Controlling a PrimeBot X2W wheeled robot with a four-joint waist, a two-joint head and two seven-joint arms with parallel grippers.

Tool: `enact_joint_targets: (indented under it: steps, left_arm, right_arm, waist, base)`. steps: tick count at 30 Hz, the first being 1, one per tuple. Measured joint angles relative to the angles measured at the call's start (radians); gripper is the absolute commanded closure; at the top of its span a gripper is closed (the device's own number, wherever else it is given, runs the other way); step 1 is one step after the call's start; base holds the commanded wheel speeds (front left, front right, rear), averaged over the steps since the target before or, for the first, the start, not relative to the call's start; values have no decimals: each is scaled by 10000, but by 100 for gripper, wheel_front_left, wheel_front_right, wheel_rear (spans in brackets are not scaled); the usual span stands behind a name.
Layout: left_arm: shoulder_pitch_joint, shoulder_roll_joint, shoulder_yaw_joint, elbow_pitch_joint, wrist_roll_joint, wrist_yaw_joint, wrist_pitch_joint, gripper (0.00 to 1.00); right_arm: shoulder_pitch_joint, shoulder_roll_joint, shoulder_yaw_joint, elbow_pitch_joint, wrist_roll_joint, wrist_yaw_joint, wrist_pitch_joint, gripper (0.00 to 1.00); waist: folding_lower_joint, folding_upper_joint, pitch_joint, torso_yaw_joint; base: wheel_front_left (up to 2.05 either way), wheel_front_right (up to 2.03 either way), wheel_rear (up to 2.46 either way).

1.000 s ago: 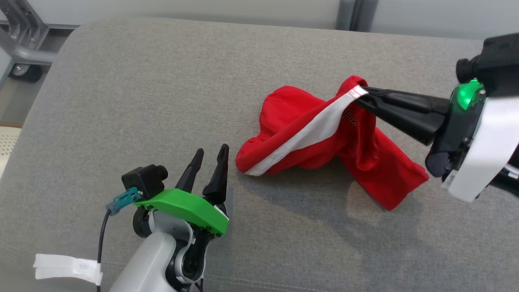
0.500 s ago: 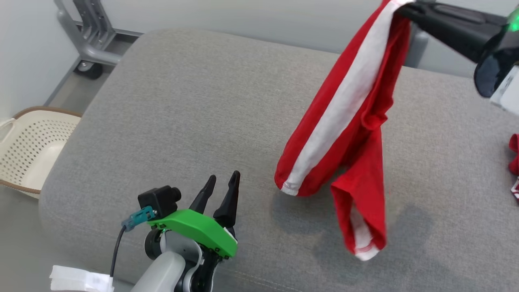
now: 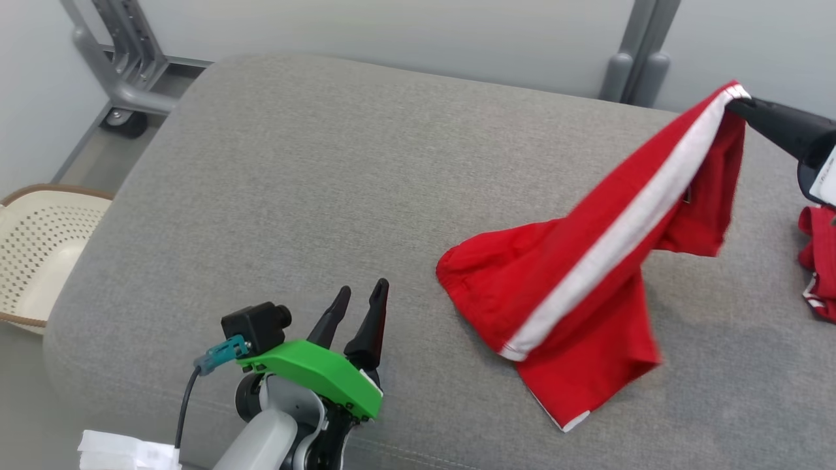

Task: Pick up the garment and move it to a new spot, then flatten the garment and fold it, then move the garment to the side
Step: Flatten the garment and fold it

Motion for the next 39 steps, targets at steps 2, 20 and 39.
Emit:
enact_joint_targets:
  steps: [2,20,39]
  left_arm:
    - [0,-2,-21,-13,-54,0,81,0]
    - [-4,-2,-1321,-454,-1009,-894,2011,0]
    - [-37,-6,-1944,278,-941,-790,2163,0]
  right_arm:
    - [373,2,-102,171,0,-4,-245,100]
    - [3350,836,-470,1678,-205,-36,-2997,100]
    - [3316,1108,-564,1891,-382,813,-3981,100]
  waist:
    - [0,0,80,-143]
    - [1,0,1395,-1319]
    - [0,0,1893,-1516]
  base:
    - [0,0,0]
    - [0,0,0]
    - [0,0,0]
